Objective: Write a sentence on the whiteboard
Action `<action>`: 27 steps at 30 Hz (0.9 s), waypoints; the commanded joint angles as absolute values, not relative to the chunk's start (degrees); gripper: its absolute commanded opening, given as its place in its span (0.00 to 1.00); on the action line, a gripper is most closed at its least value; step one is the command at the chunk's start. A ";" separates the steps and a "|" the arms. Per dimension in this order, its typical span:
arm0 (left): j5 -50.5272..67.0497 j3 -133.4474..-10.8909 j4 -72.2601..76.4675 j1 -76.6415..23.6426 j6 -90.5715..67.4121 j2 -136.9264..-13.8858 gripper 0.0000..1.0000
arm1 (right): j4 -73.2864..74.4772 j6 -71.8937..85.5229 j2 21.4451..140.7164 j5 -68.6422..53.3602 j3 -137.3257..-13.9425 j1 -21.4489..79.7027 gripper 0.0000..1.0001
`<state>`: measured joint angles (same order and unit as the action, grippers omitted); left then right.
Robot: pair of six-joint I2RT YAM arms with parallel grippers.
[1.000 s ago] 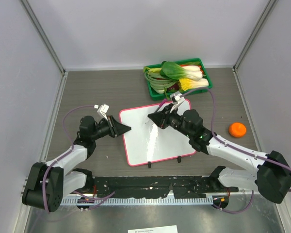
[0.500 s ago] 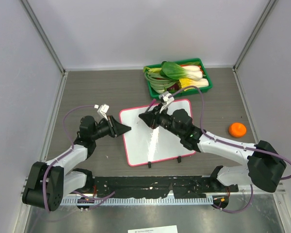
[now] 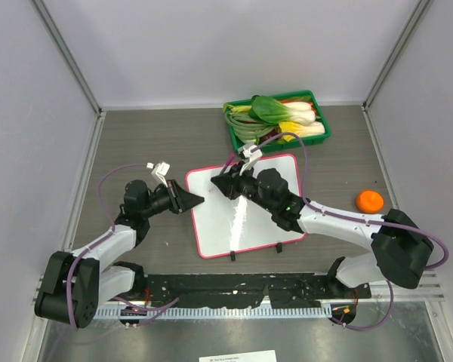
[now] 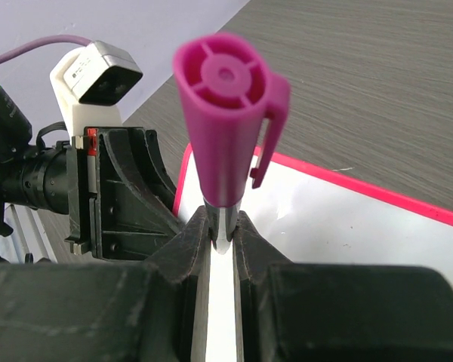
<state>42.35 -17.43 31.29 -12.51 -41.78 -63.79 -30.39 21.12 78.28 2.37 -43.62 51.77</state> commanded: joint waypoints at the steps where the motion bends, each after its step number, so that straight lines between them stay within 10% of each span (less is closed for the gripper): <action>1: 38.06 -15.73 29.00 -12.22 -35.59 -64.51 0.00 | -33.75 20.57 79.01 3.43 -46.06 52.38 0.01; 27: 38.67 -15.56 29.71 -12.22 -35.68 -64.86 0.00 | -28.22 19.42 82.18 9.40 -47.81 52.91 0.01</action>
<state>42.59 -17.02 32.34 -12.40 -41.80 -64.14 -29.08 21.12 81.62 4.82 -45.04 52.82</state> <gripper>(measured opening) 0.254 0.172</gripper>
